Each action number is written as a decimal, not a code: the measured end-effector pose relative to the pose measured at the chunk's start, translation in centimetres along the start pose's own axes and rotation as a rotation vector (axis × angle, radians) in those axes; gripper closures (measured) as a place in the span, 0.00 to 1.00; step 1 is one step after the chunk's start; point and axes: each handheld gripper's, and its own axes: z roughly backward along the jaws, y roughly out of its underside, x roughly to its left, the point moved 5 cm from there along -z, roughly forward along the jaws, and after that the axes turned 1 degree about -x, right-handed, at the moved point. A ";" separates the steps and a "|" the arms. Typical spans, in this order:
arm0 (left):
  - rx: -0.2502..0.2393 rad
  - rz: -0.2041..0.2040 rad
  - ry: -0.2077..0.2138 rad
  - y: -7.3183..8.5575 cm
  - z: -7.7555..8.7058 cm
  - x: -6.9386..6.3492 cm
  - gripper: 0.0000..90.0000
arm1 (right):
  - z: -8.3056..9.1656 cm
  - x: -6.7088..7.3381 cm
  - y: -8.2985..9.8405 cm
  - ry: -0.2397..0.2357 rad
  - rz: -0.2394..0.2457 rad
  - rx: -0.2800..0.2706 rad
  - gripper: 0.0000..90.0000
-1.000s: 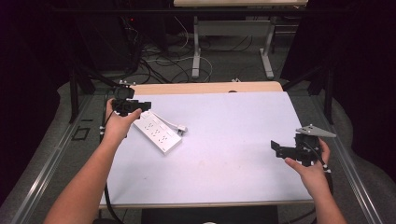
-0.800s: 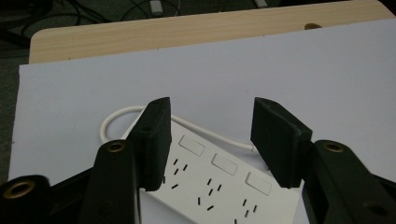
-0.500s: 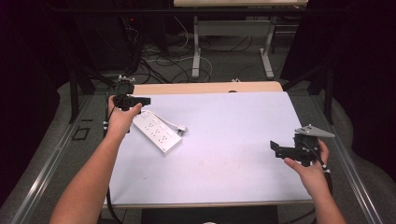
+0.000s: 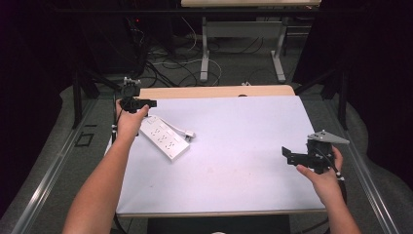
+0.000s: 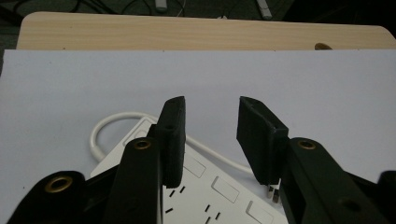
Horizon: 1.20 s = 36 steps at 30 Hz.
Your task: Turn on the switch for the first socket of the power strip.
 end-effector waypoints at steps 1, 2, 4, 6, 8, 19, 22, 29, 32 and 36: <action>0.023 -0.005 0.003 0.1 0.0 0.1 0.69 | 0.0 0.0 0.0 -0.001 0.000 -0.001 0.02; 0.011 0.004 -0.001 0.1 -0.3 0.1 0.70 | 0.0 0.0 0.0 -0.002 -0.001 -0.002 0.02; 0.012 0.014 -0.003 0.1 -0.6 0.1 0.70 | 0.0 -0.1 0.0 0.002 0.004 -0.003 0.02; 0.018 0.012 -0.005 0.1 -0.8 0.2 0.71 | 0.0 -0.1 0.0 0.002 0.004 -0.003 0.02; 0.025 0.017 -0.008 0.1 -1.1 0.2 0.72 | 0.0 -0.1 0.0 0.001 -0.009 -0.003 0.02; 0.060 0.028 -0.018 0.4 -2.5 0.7 0.76 | 0.0 0.0 0.1 -0.004 -0.007 -0.004 0.03; 0.081 0.033 -0.018 0.5 -2.9 0.9 0.78 | 0.0 0.0 0.1 -0.002 -0.015 -0.004 0.04; 0.104 0.046 -0.029 0.8 -3.7 1.1 0.81 | -0.1 -0.1 0.2 -0.003 -0.011 0.004 0.04; 0.121 0.052 -0.029 0.9 -4.1 1.2 0.83 | -0.2 0.0 0.1 -0.003 -0.010 -0.002 0.04; 0.151 0.054 -0.040 1.1 -4.7 1.3 0.87 | -0.1 0.1 0.1 -0.007 -0.008 0.002 0.05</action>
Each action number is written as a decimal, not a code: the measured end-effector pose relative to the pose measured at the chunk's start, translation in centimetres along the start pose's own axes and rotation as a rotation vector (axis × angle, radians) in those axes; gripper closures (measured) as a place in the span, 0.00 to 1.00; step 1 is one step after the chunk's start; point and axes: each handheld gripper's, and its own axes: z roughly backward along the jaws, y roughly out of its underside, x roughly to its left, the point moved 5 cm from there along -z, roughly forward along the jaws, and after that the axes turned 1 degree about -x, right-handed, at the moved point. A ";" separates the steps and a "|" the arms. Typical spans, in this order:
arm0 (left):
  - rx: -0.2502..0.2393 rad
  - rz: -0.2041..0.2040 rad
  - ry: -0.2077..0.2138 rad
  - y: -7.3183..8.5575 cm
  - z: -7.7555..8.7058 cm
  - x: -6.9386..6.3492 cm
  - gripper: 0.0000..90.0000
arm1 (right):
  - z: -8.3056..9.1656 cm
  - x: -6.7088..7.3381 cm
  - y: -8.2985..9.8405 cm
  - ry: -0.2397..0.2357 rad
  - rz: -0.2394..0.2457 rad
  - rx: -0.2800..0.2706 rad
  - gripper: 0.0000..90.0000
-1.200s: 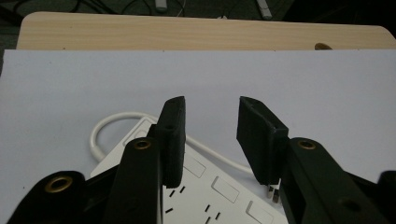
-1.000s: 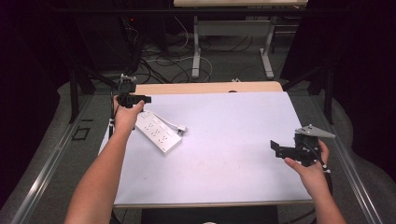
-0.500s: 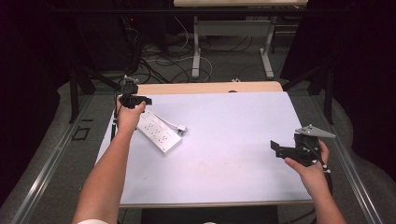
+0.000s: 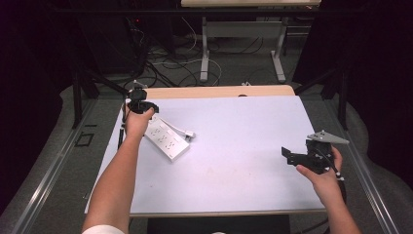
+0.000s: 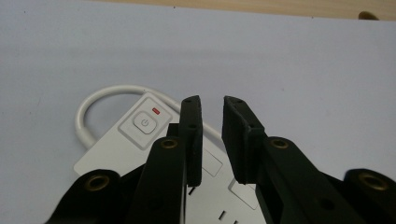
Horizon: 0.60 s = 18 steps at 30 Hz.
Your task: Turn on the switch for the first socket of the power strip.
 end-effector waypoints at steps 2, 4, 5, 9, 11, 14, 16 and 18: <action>0.019 0.003 0.002 0.1 -0.5 0.1 0.87 | -0.1 0.0 0.0 0.001 -0.002 -0.006 0.05; 0.024 0.010 -0.003 0.2 -0.7 0.2 0.88 | -0.1 0.0 0.0 0.000 -0.003 -0.004 0.05; 0.030 0.011 -0.001 0.2 -0.8 0.2 0.89 | 0.0 -0.1 0.0 0.004 0.000 0.000 0.05; 0.053 0.005 0.000 0.4 -1.2 0.1 0.92 | -0.1 -0.1 0.1 0.000 -0.001 0.004 0.05; 0.067 0.001 0.003 0.5 -1.3 0.1 0.92 | -0.1 -0.1 0.1 -0.001 0.000 0.005 0.05; 0.071 -0.005 -0.003 0.6 -1.8 0.1 0.92 | -0.2 0.0 0.2 0.001 -0.004 0.002 0.05; 0.085 -0.007 -0.008 0.6 -2.0 0.2 0.92 | -0.3 -0.1 0.2 -0.002 0.006 0.004 0.05; 0.088 -0.001 -0.011 0.7 -2.3 0.3 0.92 | -0.3 0.1 0.3 -0.009 -0.003 0.015 0.05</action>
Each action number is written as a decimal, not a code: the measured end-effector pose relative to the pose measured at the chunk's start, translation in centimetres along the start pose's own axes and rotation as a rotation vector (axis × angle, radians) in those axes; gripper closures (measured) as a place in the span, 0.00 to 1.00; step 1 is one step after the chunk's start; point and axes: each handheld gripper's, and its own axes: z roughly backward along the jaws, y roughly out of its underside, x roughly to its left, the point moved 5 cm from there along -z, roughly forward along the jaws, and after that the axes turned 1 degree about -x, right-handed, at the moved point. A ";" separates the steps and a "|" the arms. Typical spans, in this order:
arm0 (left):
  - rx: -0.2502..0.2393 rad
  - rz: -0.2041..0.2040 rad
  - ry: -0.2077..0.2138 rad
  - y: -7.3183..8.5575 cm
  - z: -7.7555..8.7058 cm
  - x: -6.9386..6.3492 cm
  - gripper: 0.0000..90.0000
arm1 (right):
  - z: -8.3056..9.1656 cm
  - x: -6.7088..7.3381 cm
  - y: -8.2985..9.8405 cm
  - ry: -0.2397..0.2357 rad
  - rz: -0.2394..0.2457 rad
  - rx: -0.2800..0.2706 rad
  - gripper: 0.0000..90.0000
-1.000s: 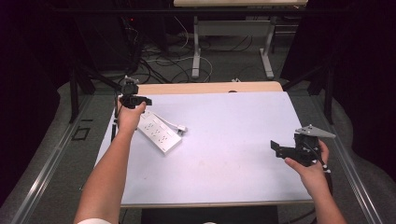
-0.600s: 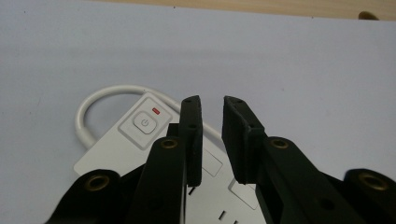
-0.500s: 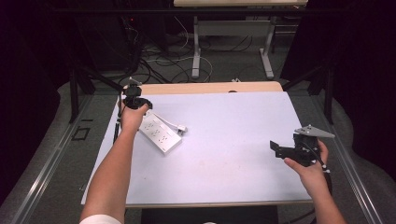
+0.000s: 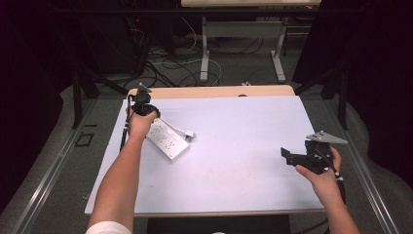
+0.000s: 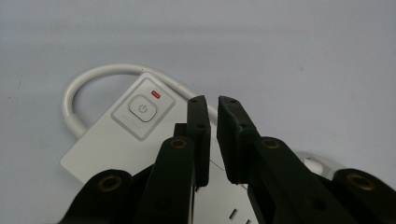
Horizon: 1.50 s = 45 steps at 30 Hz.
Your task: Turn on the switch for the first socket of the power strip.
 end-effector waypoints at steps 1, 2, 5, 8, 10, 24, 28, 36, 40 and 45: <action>0.013 -0.002 0.001 0.0 0.0 0.1 0.92 | 0.0 0.0 0.0 0.003 0.002 0.007 0.05; 0.018 0.002 0.001 0.1 -0.2 0.1 0.92 | 0.0 0.0 0.1 0.002 0.003 0.007 0.05; 0.030 -0.009 0.003 0.2 -0.5 0.2 0.92 | -0.1 0.0 0.1 -0.001 0.004 0.003 0.05; 0.048 -0.021 0.004 0.4 -0.8 0.3 0.91 | 0.1 -0.1 0.1 0.002 0.004 0.025 0.06; 0.051 -0.036 0.005 0.5 -1.1 0.3 0.91 | 0.0 -0.1 0.1 0.003 0.005 0.011 0.06; 0.066 -0.084 -0.012 0.7 -2.0 -0.1 0.94 | -0.2 0.0 0.2 -0.002 0.005 0.012 0.07; 0.070 -0.091 -0.022 0.9 -2.3 0.0 0.94 | -0.3 0.0 0.3 0.008 0.009 0.011 0.07; 0.078 -0.100 -0.026 1.0 -2.6 -0.1 0.95 | -0.3 0.0 0.3 0.005 0.005 0.021 0.08; 0.084 -0.111 -0.030 1.0 -2.7 0.0 0.95 | -0.3 -0.1 0.3 0.003 0.009 0.018 0.08; 0.086 -0.116 -0.040 1.1 -2.8 0.1 0.95 | -0.3 -0.1 0.4 0.003 0.004 0.022 0.08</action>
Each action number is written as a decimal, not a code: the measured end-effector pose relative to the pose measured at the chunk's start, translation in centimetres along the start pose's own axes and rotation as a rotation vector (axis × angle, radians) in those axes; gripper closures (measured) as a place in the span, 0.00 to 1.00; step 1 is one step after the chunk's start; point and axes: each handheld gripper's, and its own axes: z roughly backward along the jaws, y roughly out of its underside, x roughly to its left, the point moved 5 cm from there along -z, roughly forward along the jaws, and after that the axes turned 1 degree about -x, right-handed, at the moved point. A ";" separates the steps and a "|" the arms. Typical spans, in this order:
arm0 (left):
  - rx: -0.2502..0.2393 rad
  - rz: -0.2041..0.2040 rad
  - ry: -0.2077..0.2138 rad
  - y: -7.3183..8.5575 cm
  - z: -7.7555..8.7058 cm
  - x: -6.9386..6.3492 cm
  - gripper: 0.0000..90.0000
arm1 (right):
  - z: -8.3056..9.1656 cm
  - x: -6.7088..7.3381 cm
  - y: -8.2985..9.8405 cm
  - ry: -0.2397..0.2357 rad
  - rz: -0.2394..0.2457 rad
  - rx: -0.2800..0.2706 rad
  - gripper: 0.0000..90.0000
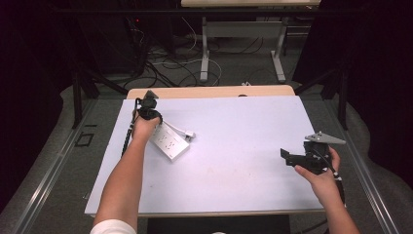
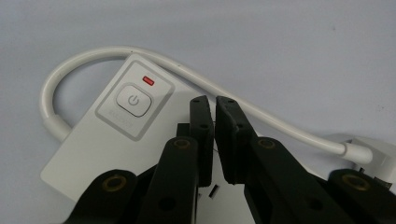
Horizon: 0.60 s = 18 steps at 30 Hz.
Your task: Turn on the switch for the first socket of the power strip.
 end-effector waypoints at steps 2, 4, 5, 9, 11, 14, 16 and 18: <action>0.007 -0.002 0.003 0.0 0.0 0.0 0.95 | 0.0 0.0 0.0 -0.001 -0.006 0.002 0.08; 0.006 -0.003 0.005 0.1 -0.2 0.0 0.95 | 0.0 0.0 0.0 -0.001 -0.005 0.003 0.08; 0.001 0.002 0.007 0.1 -0.3 -0.1 0.95 | 0.0 0.0 0.1 0.003 -0.005 0.006 0.08; -0.001 -0.008 0.002 0.1 -0.3 -0.2 0.95 | -0.1 0.0 0.1 0.002 -0.006 0.006 0.08; -0.001 -0.014 -0.001 0.1 -0.3 -0.2 0.95 | -0.1 0.0 0.1 0.001 -0.007 0.007 0.08; 0.000 -0.017 -0.001 0.1 -0.3 -0.2 0.96 | -0.1 0.0 0.1 -0.005 -0.007 0.007 0.08; 0.000 -0.020 -0.001 0.1 -0.3 -0.2 0.96 | -0.1 -0.1 0.2 0.000 -0.002 0.007 0.08; -0.001 -0.023 0.000 0.1 -0.3 -0.2 0.96 | -0.1 -0.1 0.2 -0.001 -0.006 0.010 0.08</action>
